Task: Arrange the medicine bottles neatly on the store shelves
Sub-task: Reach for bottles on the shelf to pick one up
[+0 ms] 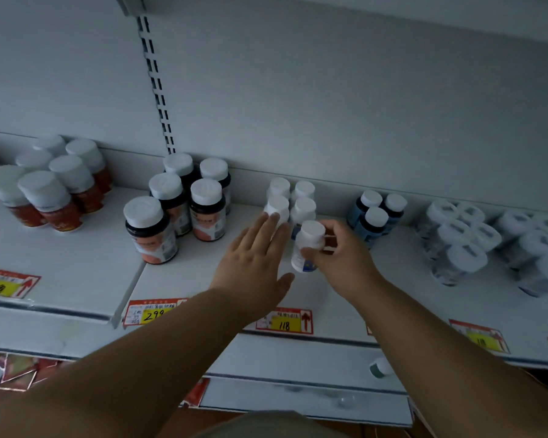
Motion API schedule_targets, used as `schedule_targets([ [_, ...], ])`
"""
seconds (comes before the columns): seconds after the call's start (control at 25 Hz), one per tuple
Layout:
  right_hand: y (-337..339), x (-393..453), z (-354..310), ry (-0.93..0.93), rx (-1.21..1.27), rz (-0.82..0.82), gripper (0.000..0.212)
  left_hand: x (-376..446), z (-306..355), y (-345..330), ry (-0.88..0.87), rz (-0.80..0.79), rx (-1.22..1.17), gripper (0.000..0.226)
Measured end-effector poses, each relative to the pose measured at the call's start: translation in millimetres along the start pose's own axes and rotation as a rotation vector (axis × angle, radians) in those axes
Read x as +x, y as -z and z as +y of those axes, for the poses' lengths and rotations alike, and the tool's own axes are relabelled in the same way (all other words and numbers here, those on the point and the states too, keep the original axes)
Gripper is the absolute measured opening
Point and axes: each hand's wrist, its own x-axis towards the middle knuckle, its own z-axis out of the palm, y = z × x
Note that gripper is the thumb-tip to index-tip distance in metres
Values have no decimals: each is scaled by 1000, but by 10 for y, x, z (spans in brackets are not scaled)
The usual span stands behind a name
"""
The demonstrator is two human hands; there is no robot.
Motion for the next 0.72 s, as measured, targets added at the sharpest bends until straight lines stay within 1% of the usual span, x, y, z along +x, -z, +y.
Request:
schedule_targets([
  [0.08,-30,118,73,65,-57,-24,43,39,2,-54,11,-8,35,83],
  [0.2,-74,193,185,159,-156,5,43,17,-4,-47,-3,-41,92,83],
  [0.32,-103,179,185,189,-226,17,46,41,-14,-16,-2,-75,96,83],
  [0.4,-123,111,143,181,-294,44,53,34,-44,-13,-24,-92,80,84],
  [0.44,-126,48,108,171,-331,68,57,16,-66,-16,-50,-68,67,86],
  [0.52,-122,-165,20,190,-415,120,62,-69,-90,-2,-129,38,35,88],
  [0.6,-120,-436,-88,198,-485,185,60,-202,-49,50,-223,104,-7,85],
  [0.72,-128,-945,-217,201,-530,331,57,-483,37,103,-299,150,-113,75],
])
